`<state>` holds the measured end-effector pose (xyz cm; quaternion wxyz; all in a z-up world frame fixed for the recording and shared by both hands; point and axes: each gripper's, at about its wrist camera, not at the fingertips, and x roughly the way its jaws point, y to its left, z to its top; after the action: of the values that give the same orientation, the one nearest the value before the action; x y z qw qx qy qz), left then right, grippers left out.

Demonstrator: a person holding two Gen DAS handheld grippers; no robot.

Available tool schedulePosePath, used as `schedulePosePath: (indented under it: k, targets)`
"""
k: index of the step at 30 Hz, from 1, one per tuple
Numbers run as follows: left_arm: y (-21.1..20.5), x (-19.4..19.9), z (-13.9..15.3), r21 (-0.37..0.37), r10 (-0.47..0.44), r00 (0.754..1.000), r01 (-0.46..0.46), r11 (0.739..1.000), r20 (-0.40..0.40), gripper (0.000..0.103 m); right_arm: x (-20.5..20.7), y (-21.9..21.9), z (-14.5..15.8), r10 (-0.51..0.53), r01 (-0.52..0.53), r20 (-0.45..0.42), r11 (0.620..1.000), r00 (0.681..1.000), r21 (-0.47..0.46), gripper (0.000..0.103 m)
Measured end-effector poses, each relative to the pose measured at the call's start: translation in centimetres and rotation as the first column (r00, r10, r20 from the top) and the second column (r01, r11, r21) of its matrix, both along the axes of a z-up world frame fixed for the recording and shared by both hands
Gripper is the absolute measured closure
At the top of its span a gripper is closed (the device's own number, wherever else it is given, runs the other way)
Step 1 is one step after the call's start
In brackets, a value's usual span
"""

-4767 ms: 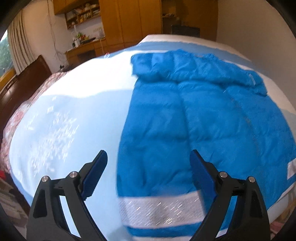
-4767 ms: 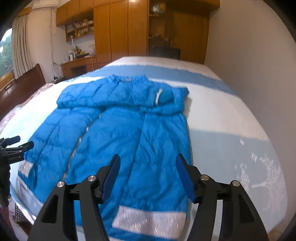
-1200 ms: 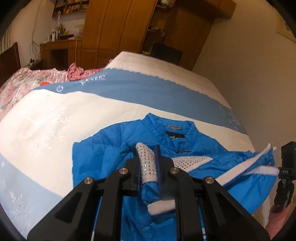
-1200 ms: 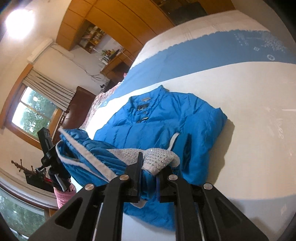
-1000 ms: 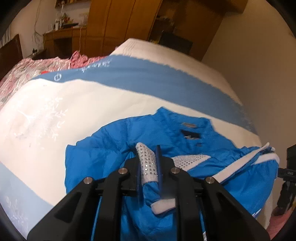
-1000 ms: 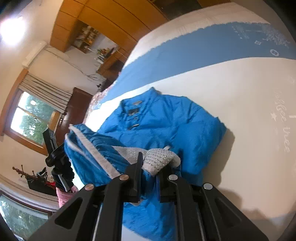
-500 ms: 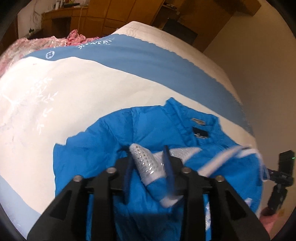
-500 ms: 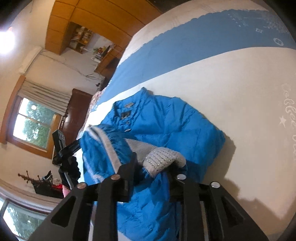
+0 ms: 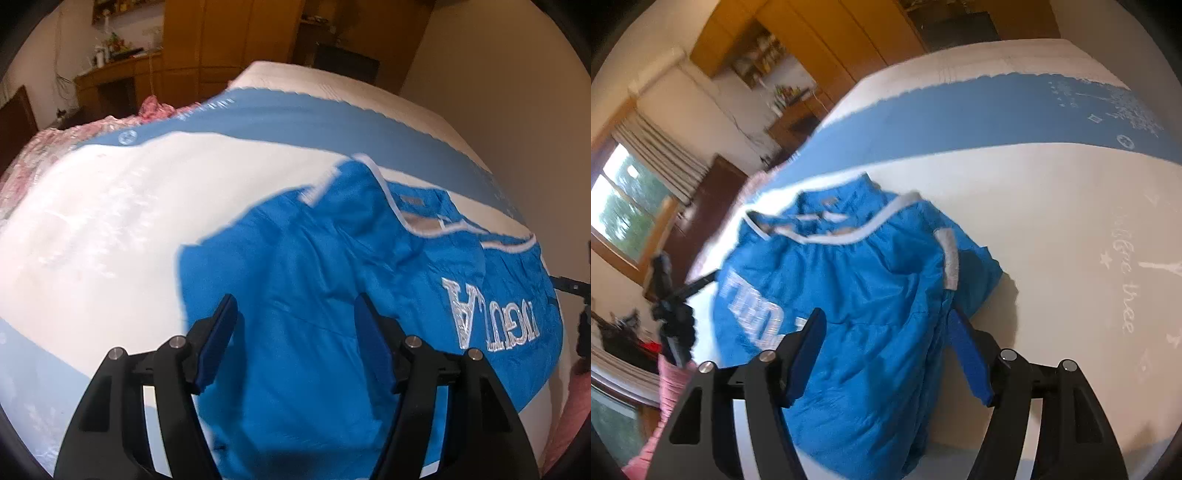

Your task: Fold large clothes

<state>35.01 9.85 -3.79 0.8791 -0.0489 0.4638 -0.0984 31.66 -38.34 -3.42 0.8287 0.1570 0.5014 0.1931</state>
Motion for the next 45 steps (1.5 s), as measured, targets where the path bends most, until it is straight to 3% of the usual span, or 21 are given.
schedulePosePath:
  k: [1, 3, 5, 6, 10, 13, 16, 19, 23, 27, 29, 33, 37, 41, 45]
  targets:
    - [-0.5, 0.0, -0.2, 0.015, 0.000, 1.000, 0.000, 1.000, 0.005, 0.046, 0.3, 0.9, -0.3, 0.003, -0.003, 0.006, 0.999, 1.000, -0.044, 0.037]
    - [-1.3, 0.1, -0.4, 0.045, 0.012, 1.000, -0.013, 0.999, 0.017, 0.058, 0.4, 2.1, -0.2, -0.004, 0.010, 0.040, 0.990, 0.999, -0.144, 0.070]
    - [-1.8, 0.1, -0.3, 0.066, 0.027, 0.999, -0.029, 0.997, 0.043, 0.084, 0.3, 2.6, 0.2, -0.017, 0.033, 0.082, 0.979, 0.997, -0.201, 0.088]
    - [-1.9, -0.1, -0.1, 0.067, 0.034, 0.998, -0.038, 0.997, 0.059, 0.088, 0.2, 2.6, 0.7, -0.022, 0.042, 0.100, 0.979, 0.995, -0.198, 0.092]
    - [-1.8, -0.5, 1.8, 0.051, 0.071, 0.987, -0.079, 0.996, 0.147, 0.096, -0.1, 1.9, 3.5, -0.054, 0.082, 0.176, 0.984, 0.983, -0.157, 0.094]
    - [-0.9, -0.5, 3.3, -0.043, 0.124, 0.972, -0.118, 0.992, 0.198, 0.096, 0.6, 1.8, 5.0, -0.065, 0.089, 0.203, 0.990, 0.977, -0.110, 0.094]
    - [-0.3, 0.3, 3.7, -0.081, 0.164, 0.961, -0.150, 0.985, 0.222, 0.096, 2.9, 2.1, 4.9, -0.084, 0.108, 0.190, 0.987, 0.978, -0.118, 0.094]
    - [-0.1, 1.9, 2.4, -0.052, 0.184, 0.965, -0.177, 0.983, 0.187, 0.096, 5.7, 2.1, 2.9, -0.112, 0.126, 0.131, 0.986, 0.985, -0.105, 0.094]
    - [0.9, 4.1, -1.6, 0.008, 0.208, 0.975, -0.209, 0.978, 0.075, 0.089, 8.2, 1.7, -1.2, -0.143, 0.145, 0.026, 0.982, 0.989, -0.119, 0.094]
    - [1.2, 4.6, -3.4, 0.001, 0.199, 0.979, -0.199, 0.980, 0.034, 0.087, 8.7, 1.4, -4.6, -0.155, 0.151, -0.041, 0.986, 0.987, -0.075, 0.089]
    - [1.4, 4.7, -3.4, -0.004, 0.205, 0.979, -0.204, 0.979, 0.015, 0.084, 8.5, 1.3, -4.6, -0.156, 0.153, -0.035, 0.985, 0.987, -0.081, 0.088]
    - [2.4, 3.9, -2.0, -0.014, 0.234, 0.972, -0.234, 0.972, 0.004, 0.078, 7.1, 1.1, -2.8, -0.183, 0.181, -0.001, 0.974, 0.983, -0.135, 0.075]
    - [2.8, 1.4, 1.4, -0.044, 0.247, 0.966, -0.244, 0.969, 0.081, 0.075, 3.8, 1.3, 0.2, -0.196, 0.207, 0.077, 0.959, 0.978, -0.192, 0.075]
    - [-0.8, -1.1, 3.7, -0.020, 0.175, 0.973, -0.174, 0.985, 0.150, 0.075, -0.4, 4.0, 1.9, -0.151, 0.170, 0.119, 0.970, 0.981, -0.171, 0.076]
    - [-5.4, -2.6, 2.9, 0.025, 0.090, 0.982, -0.095, 0.995, 0.166, 0.075, -2.8, 7.7, 1.8, -0.087, 0.120, 0.169, 0.974, 0.982, -0.194, 0.076]
